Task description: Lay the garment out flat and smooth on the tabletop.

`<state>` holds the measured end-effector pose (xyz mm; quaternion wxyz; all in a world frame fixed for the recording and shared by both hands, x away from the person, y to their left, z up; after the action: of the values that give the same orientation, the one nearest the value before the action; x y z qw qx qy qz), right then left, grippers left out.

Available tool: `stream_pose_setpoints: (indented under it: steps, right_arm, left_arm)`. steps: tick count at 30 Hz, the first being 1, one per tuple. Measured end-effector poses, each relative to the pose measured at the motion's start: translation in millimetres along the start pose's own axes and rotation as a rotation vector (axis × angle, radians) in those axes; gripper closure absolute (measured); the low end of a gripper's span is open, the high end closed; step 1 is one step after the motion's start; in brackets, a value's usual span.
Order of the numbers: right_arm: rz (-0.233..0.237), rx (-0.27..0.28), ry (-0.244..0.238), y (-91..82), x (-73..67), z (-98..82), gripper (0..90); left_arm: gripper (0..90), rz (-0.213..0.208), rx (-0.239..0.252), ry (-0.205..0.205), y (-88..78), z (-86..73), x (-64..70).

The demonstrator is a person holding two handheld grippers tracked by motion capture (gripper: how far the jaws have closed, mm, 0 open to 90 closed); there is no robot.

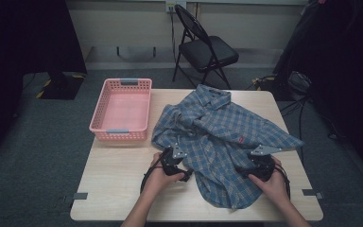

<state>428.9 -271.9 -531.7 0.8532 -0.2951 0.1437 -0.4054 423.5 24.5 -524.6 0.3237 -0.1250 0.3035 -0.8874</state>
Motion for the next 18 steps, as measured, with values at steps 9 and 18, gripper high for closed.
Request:
stream_pose_setpoints:
  steps: [9, 18]
  right_arm:
    - [-0.004, 0.0, 0.001, -0.1, -0.1, -0.1, 18.2]
    - [-0.008, 0.0, 0.004, -0.2, -0.4, -0.2, 18.2]
  left_arm:
    - [28.5, 0.059, 0.103, -0.092, -16.5, 36.4, -33.1]
    - [39.3, 0.167, 0.151, -0.156, -20.3, 78.0, -79.3]
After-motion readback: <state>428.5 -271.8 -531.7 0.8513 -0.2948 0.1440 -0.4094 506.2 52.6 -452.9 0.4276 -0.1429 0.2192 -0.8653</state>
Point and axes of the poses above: each handheld gripper's, and its own axes: y roughly forward along the jaws, z roughly out of its top, x roughly to its right, the point moved 5 cm from there along y, roughly forward along the jaws, and after that the axes turned 4 degrees about x, right-handed, at the moved point
